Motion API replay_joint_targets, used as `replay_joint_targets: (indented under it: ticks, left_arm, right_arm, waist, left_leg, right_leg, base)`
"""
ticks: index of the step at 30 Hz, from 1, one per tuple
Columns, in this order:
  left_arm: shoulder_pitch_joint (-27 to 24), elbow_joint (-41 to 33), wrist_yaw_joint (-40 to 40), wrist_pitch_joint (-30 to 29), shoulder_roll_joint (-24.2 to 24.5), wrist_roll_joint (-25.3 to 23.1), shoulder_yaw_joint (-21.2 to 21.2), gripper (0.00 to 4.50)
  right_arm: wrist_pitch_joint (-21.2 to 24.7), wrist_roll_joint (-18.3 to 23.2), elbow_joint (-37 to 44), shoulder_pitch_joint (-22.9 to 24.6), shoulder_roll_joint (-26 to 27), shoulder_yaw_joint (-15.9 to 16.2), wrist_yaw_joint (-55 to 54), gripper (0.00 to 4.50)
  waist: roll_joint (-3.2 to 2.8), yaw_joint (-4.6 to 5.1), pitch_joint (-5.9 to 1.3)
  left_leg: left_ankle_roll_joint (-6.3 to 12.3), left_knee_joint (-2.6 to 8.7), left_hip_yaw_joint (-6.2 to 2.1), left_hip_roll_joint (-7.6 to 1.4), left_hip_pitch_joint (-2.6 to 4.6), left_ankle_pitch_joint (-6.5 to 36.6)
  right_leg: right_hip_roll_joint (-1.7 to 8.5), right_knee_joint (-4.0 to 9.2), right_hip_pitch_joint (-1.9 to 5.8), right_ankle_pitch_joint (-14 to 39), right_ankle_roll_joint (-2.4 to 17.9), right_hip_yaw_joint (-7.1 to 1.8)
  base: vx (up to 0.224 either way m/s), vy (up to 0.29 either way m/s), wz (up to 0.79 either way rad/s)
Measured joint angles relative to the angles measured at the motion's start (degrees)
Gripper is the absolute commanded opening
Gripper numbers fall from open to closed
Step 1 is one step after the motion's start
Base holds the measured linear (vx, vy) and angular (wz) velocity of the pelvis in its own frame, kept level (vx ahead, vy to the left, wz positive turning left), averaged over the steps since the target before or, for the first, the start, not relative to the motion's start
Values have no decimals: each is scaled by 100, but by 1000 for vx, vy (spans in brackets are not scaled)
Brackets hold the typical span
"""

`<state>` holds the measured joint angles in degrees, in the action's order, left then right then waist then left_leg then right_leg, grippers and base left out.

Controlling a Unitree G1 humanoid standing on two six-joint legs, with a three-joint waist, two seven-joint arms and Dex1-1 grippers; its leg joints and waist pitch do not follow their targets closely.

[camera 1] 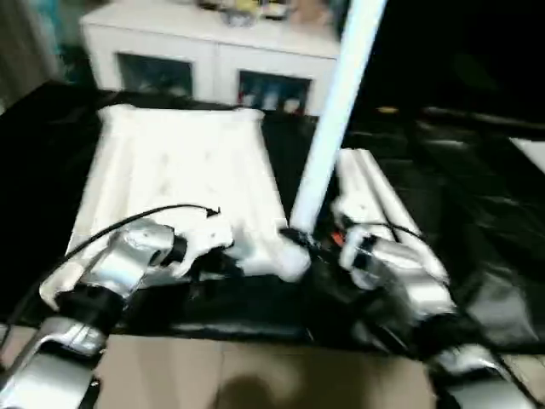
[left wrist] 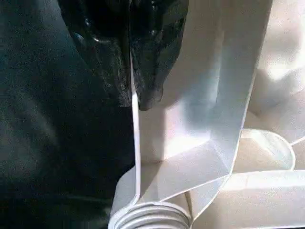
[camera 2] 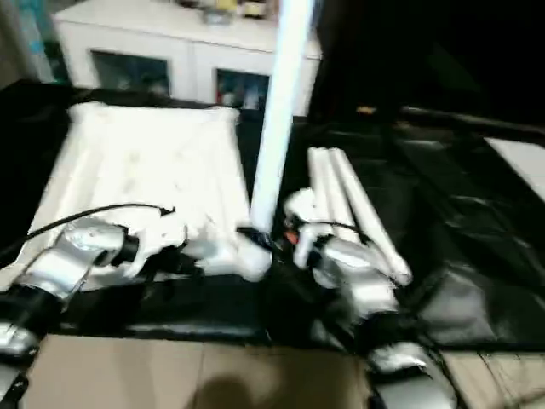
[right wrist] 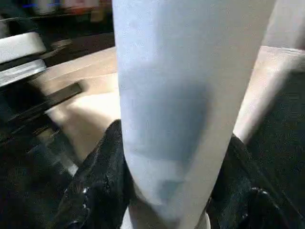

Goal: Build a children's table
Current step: Insert table leg to table base

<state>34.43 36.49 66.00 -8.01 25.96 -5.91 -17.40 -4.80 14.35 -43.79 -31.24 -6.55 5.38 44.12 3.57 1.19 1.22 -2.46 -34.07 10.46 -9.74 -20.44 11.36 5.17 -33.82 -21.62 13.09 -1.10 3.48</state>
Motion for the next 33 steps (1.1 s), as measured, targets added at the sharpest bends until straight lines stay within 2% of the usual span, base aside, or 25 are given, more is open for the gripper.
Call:
replay_joint_targets:
  ticks: [1, 3, 4, 5, 6, 7, 8, 9, 10, 11, 12, 14, 15, 17, 19, 22, 28, 30, 33]
  left_arm:
    - [52, 49, -116, -88, -55, -9, 21, 0]
    - [139, 176, -390, -273, -164, -45, 48, 0]
    - [179, 230, -515, -354, -221, -64, 54, 0]
    - [220, 275, -661, -460, -283, -84, 68, 0]
    - [332, 351, -933, -661, -434, -157, 74, 0]
    - [428, 377, -1135, -811, -595, -240, 52, 0]
    - [452, 308, -1323, -963, -642, -292, 76, 0]
    - [463, 232, -1389, -1055, -643, -285, 131, 0]
    - [459, 172, -1397, -1141, -683, -269, 140, 0]
    - [458, 38, -1442, -1373, -754, -282, 118, 0]
    - [481, -31, -1511, -1501, -766, -293, 113, 0]
    - [485, -100, -1652, -1619, -766, -350, 90, 0]
    - [485, -140, -1684, -1671, -759, -392, 75, 0]
    - [490, -246, -1722, -1841, -731, -432, 69, 0]
    - [493, -298, -1782, -1956, -732, -454, 70, 0]
    - [491, -332, -1833, -1990, -728, -456, 70, 0]
    - [458, -426, -1873, -1957, -725, -454, 70, 0]
    - [441, -426, -1874, -1819, -709, -448, 70, 0]
    - [432, -437, -1853, -1661, -668, -439, 60, 0]
  right_arm:
    - [-13, -76, -140, -86, 89, -23, -270, 184]
    - [-46, -166, -380, -287, 236, -50, -791, 184]
    - [-49, -200, -481, -365, 297, -51, -1038, 184]
    - [-53, -249, -617, -476, 380, -60, -1321, 184]
    - [-49, -275, -887, -671, 542, -182, -1817, 184]
    - [-45, -274, -1016, -758, 576, -293, -2088, 184]
    - [-21, -268, -1177, -941, 658, -385, -2362, 184]
    - [5, -270, -1279, -1078, 709, -407, -2529, 184]
    - [21, -270, -1327, -1164, 737, -444, -2649, 184]
    - [37, -267, -1453, -1299, 828, -539, -2876, 184]
    - [57, -266, -1545, -1388, 884, -611, -3052, 184]
    - [162, -258, -1667, -1484, 948, -675, -3246, 184]
    - [191, -257, -1714, -1527, 977, -691, -3305, 184]
    - [204, -276, -1824, -1673, 1060, -714, -3439, 184]
    - [204, -293, -1948, -1779, 1095, -727, -3535, 184]
    - [202, -316, -1999, -1815, 1116, -733, -3568, 184]
    - [154, -369, -2052, -1896, 1166, -806, -3537, 184]
    - [84, -360, -2075, -1906, 1162, -899, -3371, 240]
    - [19, -205, -2204, -1892, 1185, -1062, -3050, 265]
  waist:
    - [-16, 28, 11]
    - [-78, 94, 53]
    - [-101, 125, 68]
    - [-105, 137, 74]
    - [-71, 82, 104]
    - [-5, 10, 103]
    - [236, -124, 33]
    - [230, -154, 38]
    - [126, -251, 29]
    - [-21, -311, 9]
    - [-21, -285, 21]
    - [83, -254, 36]
    - [91, -240, 40]
    - [79, -204, 50]
    - [78, -180, 51]
    - [79, -181, 51]
    - [79, -176, 51]
    - [77, -175, 53]
    - [57, -170, 67]
  left_leg:
    - [0, 0, -28, 0, -5, 0]
    - [-3, 18, -113, -2, -2, 3]
    - [-3, 43, -130, -4, 2, 3]
    - [-3, 98, -117, -4, -8, 3]
    - [-4, 207, -20, -6, 11, 2]
    - [-4, 265, 110, -19, 18, 2]
    - [-95, 308, 377, -13, 65, 15]
    - [-113, 64, 205, -10, -23, 108]
    - [-91, -227, -177, 23, -65, 118]
    - [-124, -238, -442, 21, 13, 114]
    - [-319, -145, -406, -7, 21, 153]
    - [-328, -42, -284, -95, 57, 81]
    - [-330, -35, -242, -143, 69, 83]
    - [-332, -5, -229, -150, 62, 83]
    - [-332, 32, -228, -150, 55, 83]
    - [-331, 97, -214, -150, 49, 83]
    - [-354, 106, -196, -150, 41, 67]
    - [-354, 107, -196, -150, 40, 67]
    - [-356, 108, -190, -151, 37, 66]
  right_leg:
    - [3, 40, 5, 1, 1, 33]
    - [9, 142, 60, 35, 57, 159]
    - [15, 176, 84, 67, 103, 214]
    - [15, 156, 127, 123, 173, 229]
    - [20, -83, 128, 317, 340, 234]
    - [24, -401, 160, 459, 425, 184]
    - [39, -480, 145, 591, 184, -55]
    - [40, -475, 63, 550, 107, -55]
    - [0, -473, 56, 524, 74, -15]
    - [-15, -467, 45, 492, 86, 136]
    - [-13, -444, 27, 376, 136, 178]
    - [-93, -339, 16, 121, 249, 96]
    - [-127, -313, 15, 105, 254, 81]
    - [-158, -294, 22, 123, 223, 46]
    - [-168, -272, -8, 124, 222, 38]
    - [-174, -227, -14, 123, 222, 36]
    - [-174, -225, -14, 99, 223, 21]
    - [-174, -225, -17, 96, 228, 21]
    - [-174, -220, -20, 50, 254, 18]
  base:
    - [-70, 39, -15]
    - [-71, 43, -15]
    - [-67, 39, -12]
    - [-106, 18, -2]
    - [-119, -38, 17]
    - [-119, -38, 17]
    - [-7, -126, 13]
    - [38, -92, -27]
    - [38, -92, -27]
    - [23, 13, -43]
    - [0, 0, 0]
    - [-35, -33, 13]
    - [-61, -53, 4]
    - [-31, -26, 2]
    - [0, 0, 0]
    - [0, 0, 0]
    - [0, 0, 0]
    - [0, 0, 0]
    - [0, 0, 0]
